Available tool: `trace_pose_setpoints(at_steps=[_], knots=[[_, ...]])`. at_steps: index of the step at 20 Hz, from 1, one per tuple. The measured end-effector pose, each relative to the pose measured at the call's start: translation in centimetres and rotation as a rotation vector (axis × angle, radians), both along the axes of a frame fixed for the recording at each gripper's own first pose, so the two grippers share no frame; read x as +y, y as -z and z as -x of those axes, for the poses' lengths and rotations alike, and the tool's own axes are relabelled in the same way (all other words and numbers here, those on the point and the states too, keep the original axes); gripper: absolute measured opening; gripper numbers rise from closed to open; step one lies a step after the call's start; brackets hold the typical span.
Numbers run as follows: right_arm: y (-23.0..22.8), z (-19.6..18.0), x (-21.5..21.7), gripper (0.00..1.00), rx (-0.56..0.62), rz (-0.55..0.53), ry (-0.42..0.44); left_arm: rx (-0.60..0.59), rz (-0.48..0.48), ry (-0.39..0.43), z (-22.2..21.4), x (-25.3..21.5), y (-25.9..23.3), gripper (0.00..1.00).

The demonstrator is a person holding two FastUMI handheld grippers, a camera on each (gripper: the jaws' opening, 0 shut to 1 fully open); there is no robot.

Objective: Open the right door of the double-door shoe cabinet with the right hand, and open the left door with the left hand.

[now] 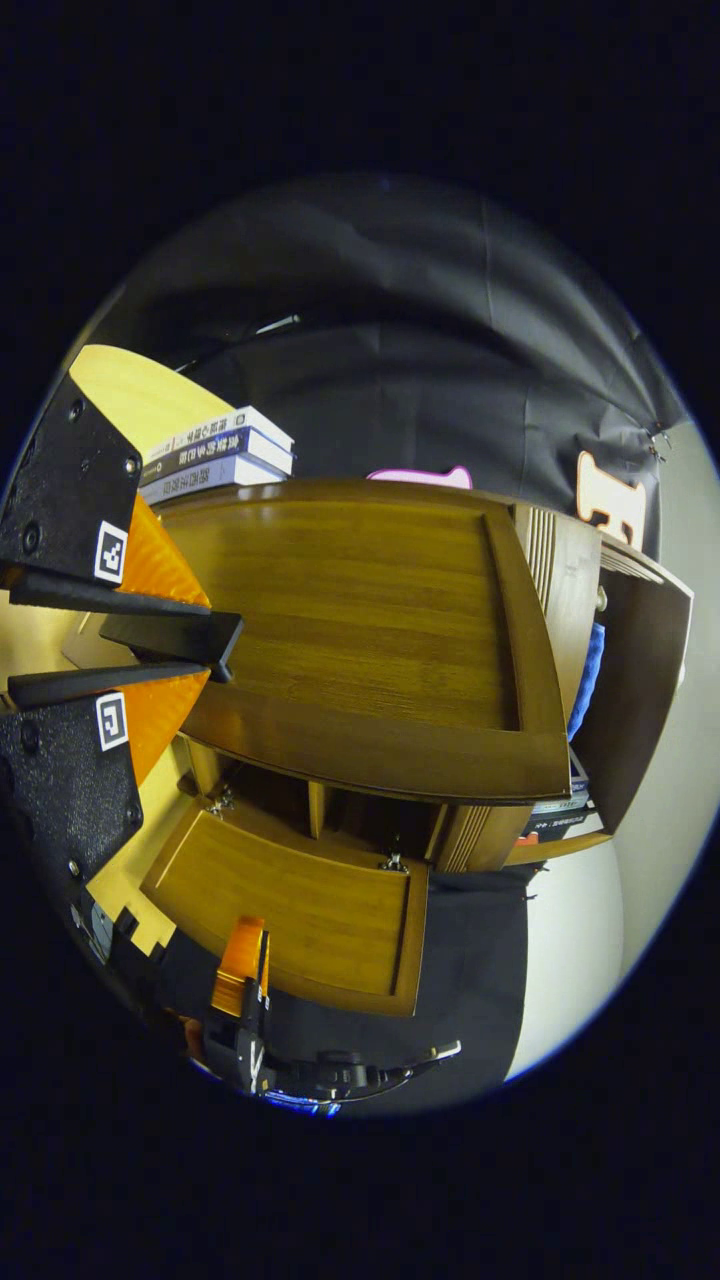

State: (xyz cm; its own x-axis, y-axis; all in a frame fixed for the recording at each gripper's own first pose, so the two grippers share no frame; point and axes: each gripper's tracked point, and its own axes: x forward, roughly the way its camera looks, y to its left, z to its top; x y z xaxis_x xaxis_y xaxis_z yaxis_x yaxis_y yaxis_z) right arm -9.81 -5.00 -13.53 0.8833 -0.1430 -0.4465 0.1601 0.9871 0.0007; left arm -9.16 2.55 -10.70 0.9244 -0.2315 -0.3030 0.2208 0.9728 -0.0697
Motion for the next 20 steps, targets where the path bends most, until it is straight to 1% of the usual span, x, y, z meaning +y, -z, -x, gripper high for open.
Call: trace_pose_setpoints(at_steps=[2,3,6,9,15,20], knots=[[0.0,0.1,0.5,0.23,0.004,-0.001,-0.014,-0.009,-0.02,-0.029,0.5,1.0,-0.1,0.25],[0.0,0.1,0.7,0.23,0.002,-0.003,-0.019,-0.012,-0.026,-0.043,0.5,1.5,-0.2,0.28],[0.3,0.3,0.9,0.24,0.005,-0.01,-0.028,-0.021,-0.06,-0.081,0.7,3.1,-0.4,0.28],[0.7,0.4,1.4,0.24,0.017,-0.024,-0.04,-0.027,-0.071,-0.104,1.0,4.0,-0.8,0.23],[1.0,-0.3,2.2,0.23,0.023,-0.03,-0.075,-0.035,-0.078,-0.154,1.4,5.7,-0.9,0.23],[1.3,-1.1,3.1,0.23,0.021,-0.05,-0.105,-0.048,-0.124,-0.202,1.8,7.6,-1.0,0.23]])
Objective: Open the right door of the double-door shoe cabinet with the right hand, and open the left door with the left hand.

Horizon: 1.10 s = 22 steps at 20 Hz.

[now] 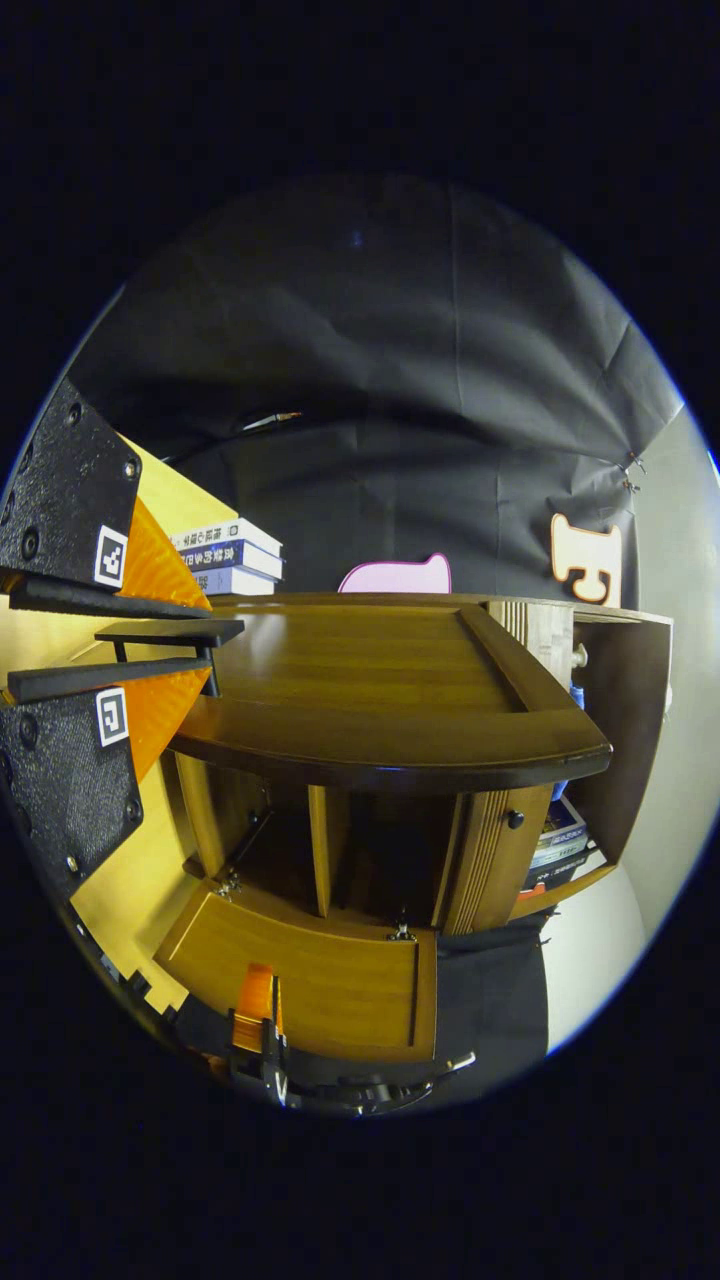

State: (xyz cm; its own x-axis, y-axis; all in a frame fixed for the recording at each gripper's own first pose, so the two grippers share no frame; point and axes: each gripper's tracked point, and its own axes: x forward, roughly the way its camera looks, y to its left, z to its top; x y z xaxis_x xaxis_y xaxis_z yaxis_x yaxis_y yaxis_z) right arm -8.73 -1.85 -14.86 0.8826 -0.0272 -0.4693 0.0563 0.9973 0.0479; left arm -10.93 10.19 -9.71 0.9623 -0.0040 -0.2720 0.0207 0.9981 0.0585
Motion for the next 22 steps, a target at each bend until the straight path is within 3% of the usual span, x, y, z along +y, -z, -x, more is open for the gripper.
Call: trace_pose_setpoints(at_steps=[4,5,6,7,8,9,10,18,19,21,22], knots=[[0.2,-0.7,1.1,0.23,-0.003,-0.01,-0.028,-0.011,-0.061,-0.054,0.4,2.6,-0.4,0.19],[0.3,-0.9,1.3,0.23,-0.003,-0.013,-0.035,-0.01,-0.064,-0.066,0.1,3.2,-0.3,0.09],[0.4,-1.1,1.6,0.23,-0.001,-0.015,-0.043,-0.011,-0.06,-0.079,0.2,3.6,-0.4,0.16],[0.5,-1.3,1.9,0.23,0.0,-0.016,-0.053,-0.01,-0.055,-0.089,0.3,4.0,-0.4,0.16],[0.5,-1.5,2.0,0.23,0.0,-0.016,-0.06,-0.01,-0.055,-0.101,0.3,4.4,-0.4,0.1],[0.4,-1.7,2.2,0.23,-0.002,-0.017,-0.065,-0.01,-0.06,-0.116,0.3,4.9,-0.4,0.16],[0.5,-1.9,2.4,0.23,-0.004,-0.017,-0.068,-0.009,-0.067,-0.132,0.3,5.4,-0.3,0.13],[0.6,-2.9,2.5,0.23,-0.014,-0.027,-0.059,-0.023,-0.025,-0.151,0.2,6.3,-0.5,0.16],[0.5,-2.9,2.6,0.23,-0.017,-0.027,-0.056,-0.024,-0.02,-0.155,0.2,6.4,-0.4,0.22],[0.4,-3.2,2.4,0.23,-0.022,-0.022,-0.052,-0.024,-0.018,-0.156,0.2,6.4,-0.5,0.1],[0.4,-3.3,2.4,0.24,-0.023,-0.021,-0.049,-0.024,-0.018,-0.157,0.2,6.5,-0.5,0.16]])
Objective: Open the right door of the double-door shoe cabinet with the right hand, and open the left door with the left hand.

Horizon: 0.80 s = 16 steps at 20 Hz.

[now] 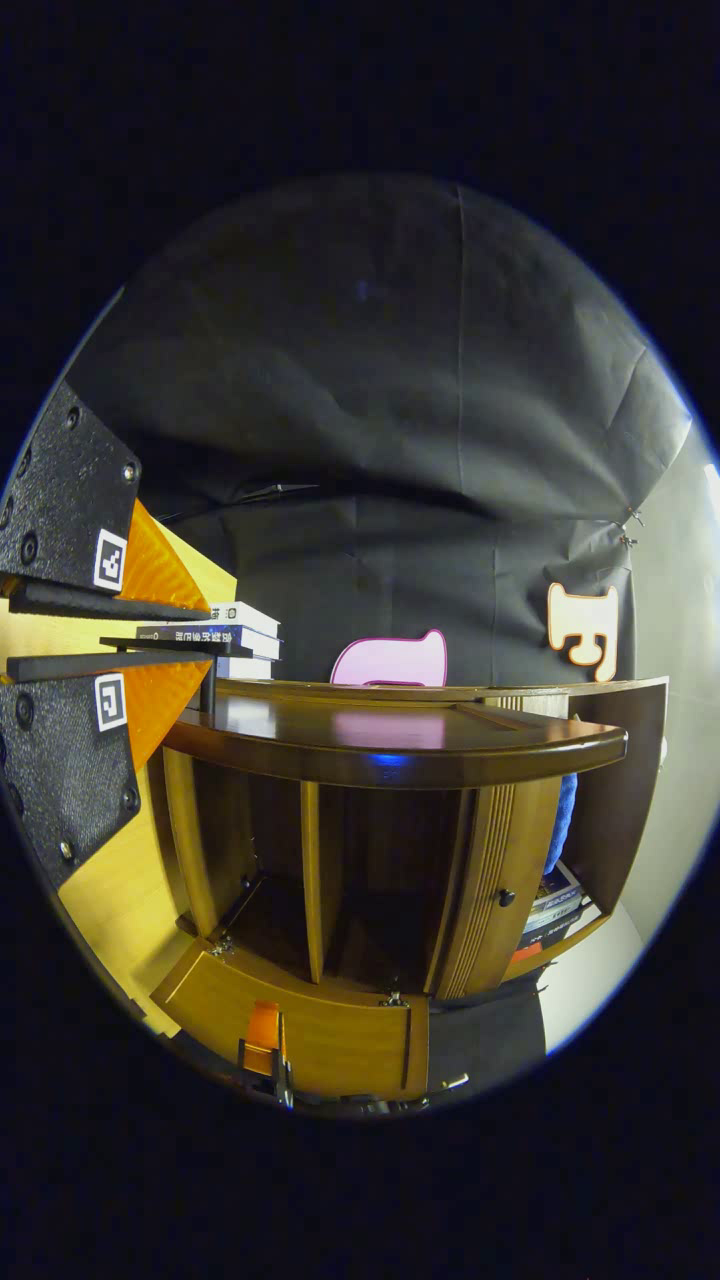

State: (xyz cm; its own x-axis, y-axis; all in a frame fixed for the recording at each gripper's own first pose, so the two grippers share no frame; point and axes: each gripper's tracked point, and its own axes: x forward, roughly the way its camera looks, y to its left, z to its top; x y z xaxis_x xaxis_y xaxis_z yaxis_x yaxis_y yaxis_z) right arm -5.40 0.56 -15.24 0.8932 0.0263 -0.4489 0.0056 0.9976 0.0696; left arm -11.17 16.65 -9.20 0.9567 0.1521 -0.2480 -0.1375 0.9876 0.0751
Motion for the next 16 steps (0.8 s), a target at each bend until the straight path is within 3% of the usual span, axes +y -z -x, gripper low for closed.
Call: trace_pose_setpoints(at_steps=[4,11,13,14,16], knots=[[0.4,-0.5,0.1,0.25,0.003,-0.008,0.005,0.005,0.002,-0.015,0.2,0.5,0.1,0.22],[1.2,-0.9,0.4,0.28,0.019,-0.013,-0.004,0.008,-0.001,-0.046,0.6,1.7,0.0,0.57],[1.3,-1.1,0.4,0.36,0.024,-0.009,-0.01,0.009,0.002,-0.058,0.7,1.7,-0.2,0.69],[1.4,-1.2,0.6,0.32,0.027,-0.011,-0.014,0.01,0.003,-0.064,0.9,1.9,-0.1,0.74],[1.7,-1.7,1.1,0.56,0.031,-0.018,-0.03,0.017,0.003,-0.077,1.1,1.9,-0.1,0.83]])
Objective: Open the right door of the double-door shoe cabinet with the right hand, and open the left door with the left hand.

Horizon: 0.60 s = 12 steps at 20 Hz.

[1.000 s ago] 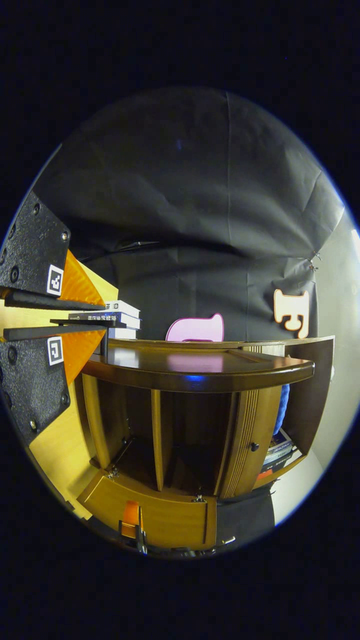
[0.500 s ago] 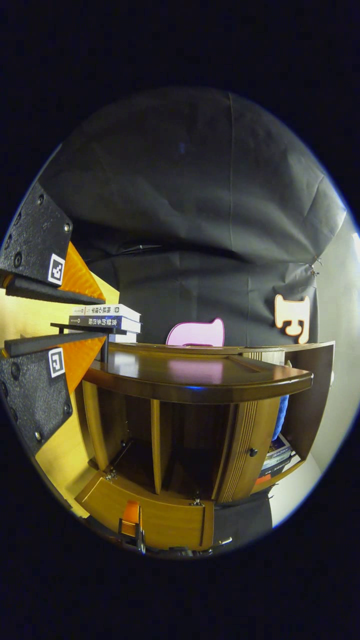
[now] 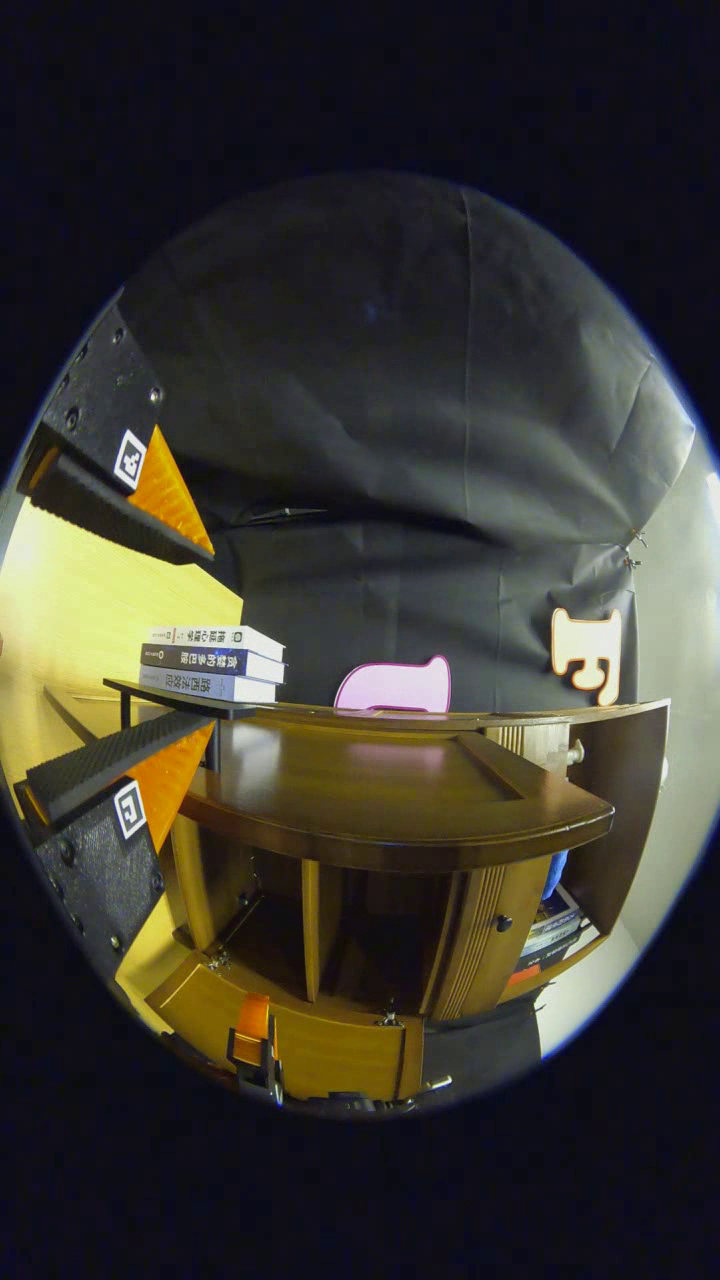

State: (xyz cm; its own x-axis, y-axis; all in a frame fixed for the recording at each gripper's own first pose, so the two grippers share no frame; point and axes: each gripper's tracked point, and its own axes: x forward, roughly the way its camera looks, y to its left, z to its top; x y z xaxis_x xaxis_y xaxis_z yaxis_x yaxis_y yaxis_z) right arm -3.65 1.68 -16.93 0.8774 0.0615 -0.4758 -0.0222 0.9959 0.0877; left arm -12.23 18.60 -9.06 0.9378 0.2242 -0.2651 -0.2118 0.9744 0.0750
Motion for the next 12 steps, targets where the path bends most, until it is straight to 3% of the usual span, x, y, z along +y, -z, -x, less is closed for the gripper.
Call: trace_pose_setpoints(at_steps=[1,2,4,5,6,8,10,12], knots=[[0.1,-0.5,0.1,0.63,0.0,0.0,-0.009,0.0,0.002,-0.009,0.0,0.0,-0.1,0.87],[0.4,-1.0,0.5,0.59,0.003,-0.005,-0.024,0.001,0.0,-0.026,0.3,0.1,-0.3,0.87],[0.6,-1.6,0.9,0.74,0.006,-0.008,-0.049,-0.012,-0.039,-0.082,1.2,1.1,-1.2,0.87],[0.6,-2.0,1.2,0.76,0.006,-0.009,-0.059,-0.026,-0.071,-0.112,1.9,1.7,-2.2,0.92],[0.8,-2.2,1.4,0.82,0.006,-0.013,-0.07,-0.039,-0.098,-0.13,2.3,2.2,-3.0,0.92],[1.0,-3.0,2.0,0.83,0.012,-0.024,-0.101,-0.067,-0.135,-0.151,3.0,2.2,-4.8,0.92],[1.3,-3.7,2.5,0.93,0.013,-0.031,-0.132,-0.098,-0.163,-0.174,3.7,2.1,-6.6,0.92],[1.3,-4.5,2.9,0.88,0.012,-0.043,-0.156,-0.135,-0.165,-0.193,4.0,1.2,-8.4,0.92]])
